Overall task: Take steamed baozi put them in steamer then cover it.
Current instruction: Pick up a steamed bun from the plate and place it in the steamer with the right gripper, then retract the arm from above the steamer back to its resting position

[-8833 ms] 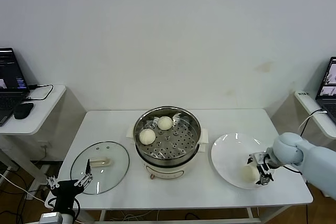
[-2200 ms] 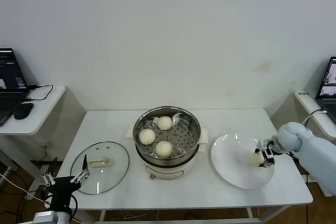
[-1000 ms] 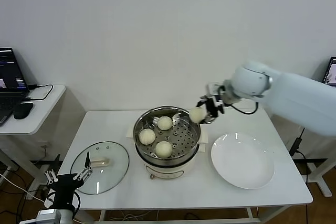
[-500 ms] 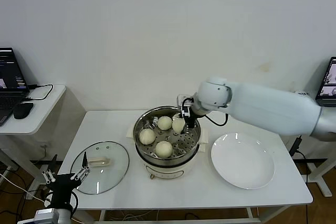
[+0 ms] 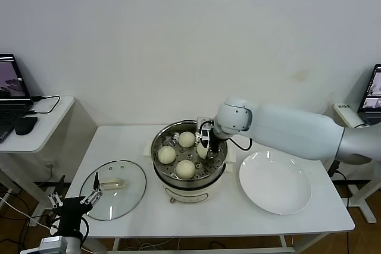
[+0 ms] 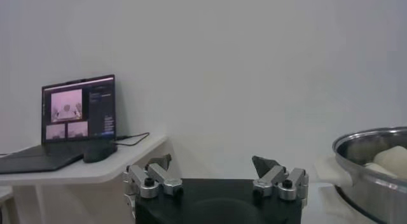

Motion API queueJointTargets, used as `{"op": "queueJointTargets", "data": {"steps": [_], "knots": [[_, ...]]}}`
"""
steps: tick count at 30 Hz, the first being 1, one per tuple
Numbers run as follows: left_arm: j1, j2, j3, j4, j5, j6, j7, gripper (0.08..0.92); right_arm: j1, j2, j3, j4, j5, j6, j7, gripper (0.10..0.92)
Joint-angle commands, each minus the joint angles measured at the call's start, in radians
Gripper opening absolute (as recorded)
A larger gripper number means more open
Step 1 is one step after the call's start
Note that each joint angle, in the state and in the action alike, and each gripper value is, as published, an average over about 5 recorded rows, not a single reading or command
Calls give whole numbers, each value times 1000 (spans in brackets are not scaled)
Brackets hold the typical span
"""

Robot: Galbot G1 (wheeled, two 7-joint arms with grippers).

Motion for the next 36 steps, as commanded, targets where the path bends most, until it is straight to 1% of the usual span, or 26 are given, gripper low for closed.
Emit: {"op": "queueJointTargets", "data": {"steps": [1, 4, 8, 11, 13, 16, 18, 23, 26, 29, 32, 36], "knots": [[-1, 2, 0, 3, -2, 1, 1, 823, -3, -18, 21, 20, -10, -14, -12, 631], [-3, 5, 1, 5, -5, 1, 1, 823, 16, -52, 50, 53, -7, -15, -19, 671], [-9, 7, 6, 4, -8, 4, 1, 823, 43, -117, 87, 116, 17, -15, -11, 776], [-14, 8, 10, 3, -8, 5, 1, 823, 37, -179, 122, 180, 53, -15, 30, 815], [-17, 9, 12, 2, -9, 6, 1, 823, 11, -232, 154, 229, 96, -13, 111, 820], [-21, 11, 12, 4, -11, 6, 1, 823, -71, -327, 223, 314, 191, 8, 330, 822], [-25, 10, 13, 8, -12, 6, 0, 823, -167, -392, 300, 365, 227, 50, 467, 823], [-36, 5, 25, 27, -7, 5, -3, 823, -604, -508, 653, 444, 180, 266, 686, 823], [-40, 1, 30, 45, -1, 4, -5, 823, -863, -508, 856, 465, 122, 417, 775, 822], [-42, -3, 34, 60, 3, 3, -5, 823, -1103, -443, 1062, 452, 9, 571, 817, 823], [-46, -9, 42, 71, 8, 4, -5, 823, -1324, -323, 1288, 425, -122, 707, 799, 823], [-50, -14, 57, 87, 21, 2, -3, 823, -1534, -152, 1516, 423, -254, 816, 751, 822]]}}
